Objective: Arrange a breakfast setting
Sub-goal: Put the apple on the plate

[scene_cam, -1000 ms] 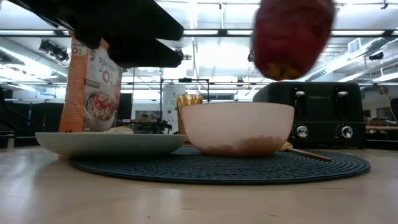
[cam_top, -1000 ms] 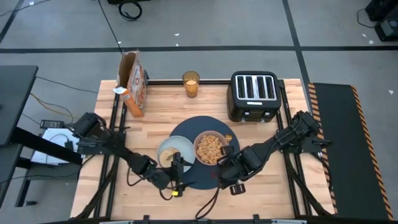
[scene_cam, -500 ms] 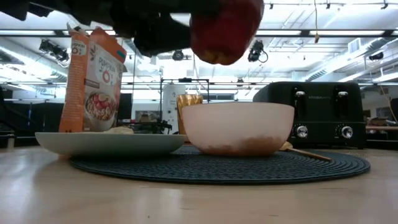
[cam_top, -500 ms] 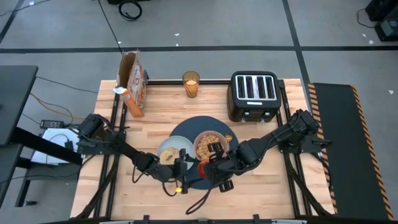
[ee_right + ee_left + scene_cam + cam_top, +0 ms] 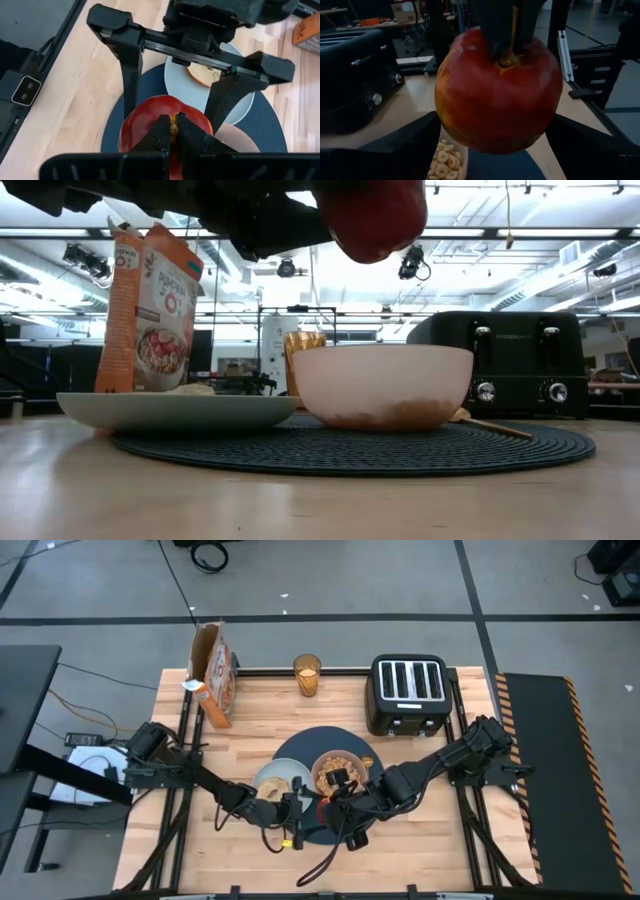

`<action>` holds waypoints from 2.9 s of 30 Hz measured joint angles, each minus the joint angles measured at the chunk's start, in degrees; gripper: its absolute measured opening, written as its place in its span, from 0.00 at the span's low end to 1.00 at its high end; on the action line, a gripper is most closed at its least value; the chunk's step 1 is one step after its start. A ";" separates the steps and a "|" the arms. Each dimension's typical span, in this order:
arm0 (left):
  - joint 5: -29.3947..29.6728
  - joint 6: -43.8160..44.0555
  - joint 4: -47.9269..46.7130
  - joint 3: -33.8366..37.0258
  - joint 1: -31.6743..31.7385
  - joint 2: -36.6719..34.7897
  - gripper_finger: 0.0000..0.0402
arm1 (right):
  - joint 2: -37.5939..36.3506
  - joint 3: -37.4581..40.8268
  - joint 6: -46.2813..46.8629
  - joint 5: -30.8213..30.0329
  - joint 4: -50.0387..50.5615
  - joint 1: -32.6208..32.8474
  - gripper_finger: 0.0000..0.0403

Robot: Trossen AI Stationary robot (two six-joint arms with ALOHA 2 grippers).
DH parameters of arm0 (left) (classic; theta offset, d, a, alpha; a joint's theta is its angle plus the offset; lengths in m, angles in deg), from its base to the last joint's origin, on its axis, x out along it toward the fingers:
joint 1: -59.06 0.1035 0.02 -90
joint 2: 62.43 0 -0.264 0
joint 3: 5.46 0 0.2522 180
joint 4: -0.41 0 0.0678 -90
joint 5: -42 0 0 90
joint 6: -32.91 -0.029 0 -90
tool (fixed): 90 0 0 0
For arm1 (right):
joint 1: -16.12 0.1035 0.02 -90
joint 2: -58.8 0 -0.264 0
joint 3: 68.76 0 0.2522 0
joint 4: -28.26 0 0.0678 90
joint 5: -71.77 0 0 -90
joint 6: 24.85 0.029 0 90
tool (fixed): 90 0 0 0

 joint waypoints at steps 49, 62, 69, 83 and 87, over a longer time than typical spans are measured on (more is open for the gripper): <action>-7.16 8.38 -0.67 -0.11 -5.89 5.14 0.88 | 0.07 20.81 18.00 5.05 -13.09 3.21 0.04; -3.78 7.76 -13.71 -4.98 -2.99 5.25 0.88 | 0.06 20.81 17.39 7.03 -13.09 1.96 0.04; -2.41 6.35 -14.51 -5.81 -4.10 5.22 0.67 | 0.02 20.81 17.19 7.09 -13.09 1.91 0.04; -7.86 6.34 -14.01 -5.81 -4.82 5.22 0.57 | 0.02 20.81 16.76 7.17 -13.08 1.91 0.04; -7.89 6.47 -14.13 -5.81 -4.35 5.22 0.77 | 0.02 20.81 16.76 7.17 -13.07 1.91 0.04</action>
